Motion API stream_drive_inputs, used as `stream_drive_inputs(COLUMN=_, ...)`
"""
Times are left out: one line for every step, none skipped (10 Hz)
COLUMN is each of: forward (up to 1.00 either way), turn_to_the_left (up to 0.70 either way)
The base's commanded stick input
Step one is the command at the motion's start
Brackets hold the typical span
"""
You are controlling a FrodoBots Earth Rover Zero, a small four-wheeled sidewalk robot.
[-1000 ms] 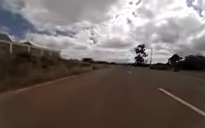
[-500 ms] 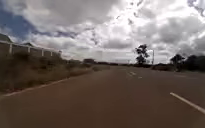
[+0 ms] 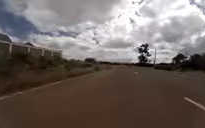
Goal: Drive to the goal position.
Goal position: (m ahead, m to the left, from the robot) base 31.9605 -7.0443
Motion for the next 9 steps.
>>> stream_drive_inputs(forward=0.85, turn_to_the_left=0.0)
stream_drive_inputs(forward=0.85, turn_to_the_left=0.0)
stream_drive_inputs(forward=0.85, turn_to_the_left=0.0)
stream_drive_inputs(forward=0.85, turn_to_the_left=0.0)
stream_drive_inputs(forward=0.85, turn_to_the_left=0.0)
stream_drive_inputs(forward=0.85, turn_to_the_left=-0.1)
stream_drive_inputs(forward=0.85, turn_to_the_left=-0.2)
stream_drive_inputs(forward=0.85, turn_to_the_left=-0.31)
stream_drive_inputs(forward=0.85, turn_to_the_left=-0.34)
